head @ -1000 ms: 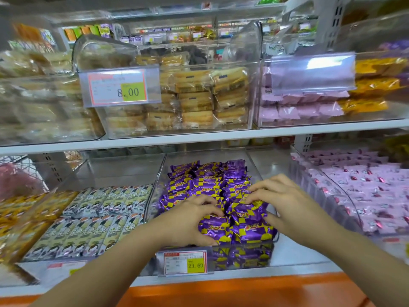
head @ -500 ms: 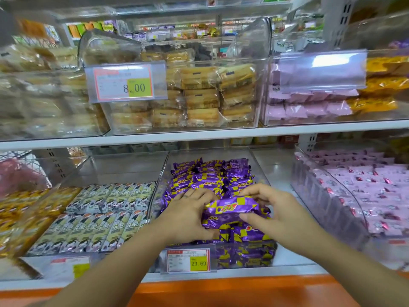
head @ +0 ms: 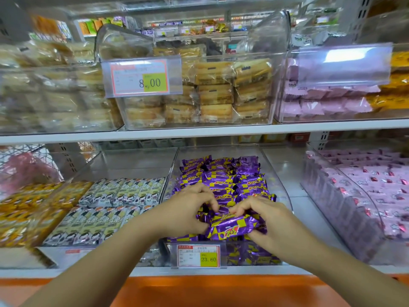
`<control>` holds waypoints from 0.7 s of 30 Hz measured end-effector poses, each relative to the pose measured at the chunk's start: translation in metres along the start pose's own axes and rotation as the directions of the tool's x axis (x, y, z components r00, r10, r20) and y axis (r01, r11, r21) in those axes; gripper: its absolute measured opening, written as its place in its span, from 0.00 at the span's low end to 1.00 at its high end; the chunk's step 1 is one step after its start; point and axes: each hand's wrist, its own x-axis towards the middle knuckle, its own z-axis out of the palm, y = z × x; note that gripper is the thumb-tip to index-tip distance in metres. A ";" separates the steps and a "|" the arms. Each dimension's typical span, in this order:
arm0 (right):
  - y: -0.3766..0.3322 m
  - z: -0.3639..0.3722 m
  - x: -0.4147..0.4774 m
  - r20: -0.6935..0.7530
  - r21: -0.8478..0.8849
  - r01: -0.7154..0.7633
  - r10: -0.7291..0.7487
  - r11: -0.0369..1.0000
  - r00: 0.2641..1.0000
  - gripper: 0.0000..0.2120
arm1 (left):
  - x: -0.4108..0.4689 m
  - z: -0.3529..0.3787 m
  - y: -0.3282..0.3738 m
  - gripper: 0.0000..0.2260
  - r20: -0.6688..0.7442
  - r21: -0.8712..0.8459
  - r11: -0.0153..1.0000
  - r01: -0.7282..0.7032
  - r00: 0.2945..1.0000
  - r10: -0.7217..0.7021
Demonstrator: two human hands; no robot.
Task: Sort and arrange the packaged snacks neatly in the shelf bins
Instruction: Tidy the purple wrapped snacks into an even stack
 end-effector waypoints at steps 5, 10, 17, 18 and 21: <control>-0.005 0.002 0.002 -0.042 0.113 -0.041 0.046 0.993 0.998 0.17 | -0.018 -0.012 0.003 0.15 -0.041 0.049 0.998 -0.048 0.998 0.050; -0.007 -0.007 0.006 -0.156 0.106 -0.130 0.146 0.986 0.977 0.16 | -0.018 -0.009 0.008 0.13 -0.078 -0.003 1.000 -0.024 0.997 0.024; -0.011 -0.009 0.005 -0.072 0.183 -0.146 0.161 0.972 0.984 0.16 | 0.001 0.014 0.009 0.19 -0.073 0.358 0.934 0.004 0.997 0.024; -0.010 -0.006 0.004 -0.027 0.172 -0.145 0.152 0.974 0.988 0.15 | 0.002 0.016 0.009 0.20 -0.095 0.367 0.930 0.005 0.995 0.032; -0.008 0.003 0.003 0.018 0.090 -0.104 0.103 0.991 0.995 0.14 | 0.003 0.018 0.009 0.18 -0.153 0.330 0.944 0.006 0.987 0.048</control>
